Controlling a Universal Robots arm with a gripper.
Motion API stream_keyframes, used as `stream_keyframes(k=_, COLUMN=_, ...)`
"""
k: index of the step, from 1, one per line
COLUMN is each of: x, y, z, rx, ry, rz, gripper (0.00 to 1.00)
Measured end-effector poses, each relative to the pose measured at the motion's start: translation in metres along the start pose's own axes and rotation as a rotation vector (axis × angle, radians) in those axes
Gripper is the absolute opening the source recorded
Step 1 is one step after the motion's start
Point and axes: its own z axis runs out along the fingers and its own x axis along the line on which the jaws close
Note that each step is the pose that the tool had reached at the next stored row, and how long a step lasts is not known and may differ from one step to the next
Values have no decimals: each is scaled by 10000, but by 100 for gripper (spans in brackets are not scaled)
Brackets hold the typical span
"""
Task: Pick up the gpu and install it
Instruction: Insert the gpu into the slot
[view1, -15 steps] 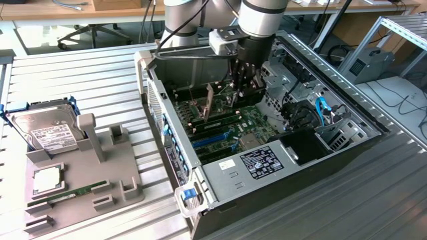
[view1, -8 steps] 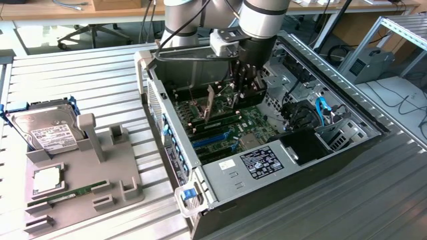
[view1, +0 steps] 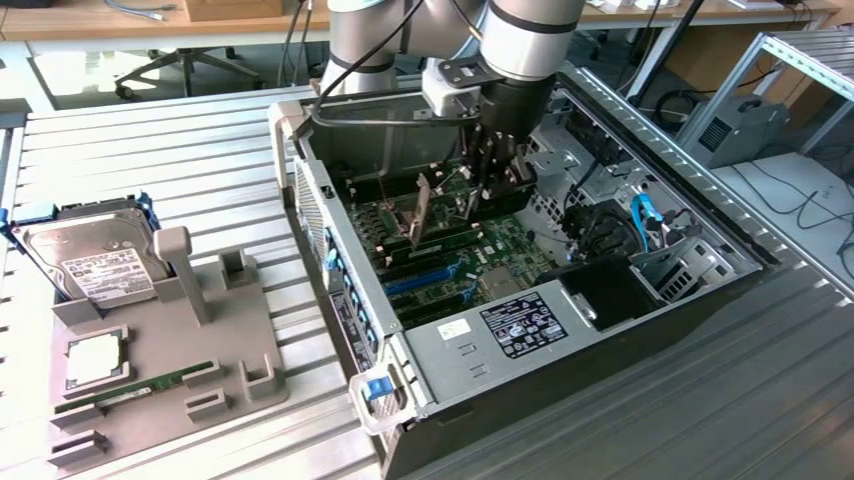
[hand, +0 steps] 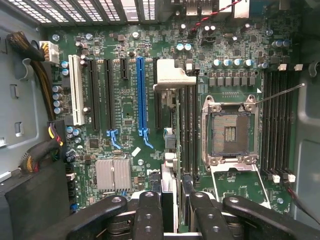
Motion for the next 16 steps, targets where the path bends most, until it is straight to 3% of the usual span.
stream_keyframes(k=16, x=105, y=-2, z=6, rx=0, ry=-1, rz=0, gripper=27)
